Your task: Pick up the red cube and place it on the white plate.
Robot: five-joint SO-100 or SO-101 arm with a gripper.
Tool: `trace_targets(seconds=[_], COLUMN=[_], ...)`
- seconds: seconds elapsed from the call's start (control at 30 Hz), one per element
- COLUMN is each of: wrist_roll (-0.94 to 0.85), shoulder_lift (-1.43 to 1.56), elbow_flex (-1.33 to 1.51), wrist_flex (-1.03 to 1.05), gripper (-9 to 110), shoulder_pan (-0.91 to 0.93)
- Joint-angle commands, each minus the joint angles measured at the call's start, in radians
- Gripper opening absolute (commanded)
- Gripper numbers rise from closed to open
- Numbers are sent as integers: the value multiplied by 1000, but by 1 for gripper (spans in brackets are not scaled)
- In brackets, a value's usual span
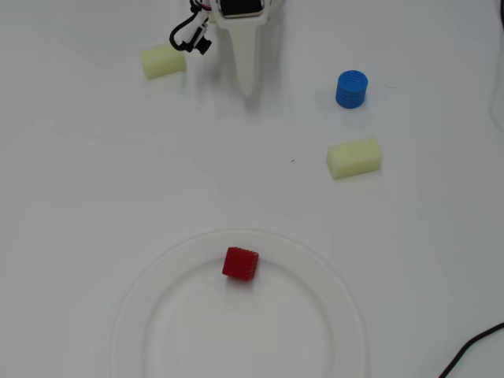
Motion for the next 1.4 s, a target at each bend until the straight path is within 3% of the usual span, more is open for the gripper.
trace_targets(seconds=[0.0,1.37], wrist_roll=[-2,9], shoulder_lift=[6,6], elbow_flex=[9,9], wrist_flex=[-5,3], gripper=[0,2], shoulder_pan=[5,8])
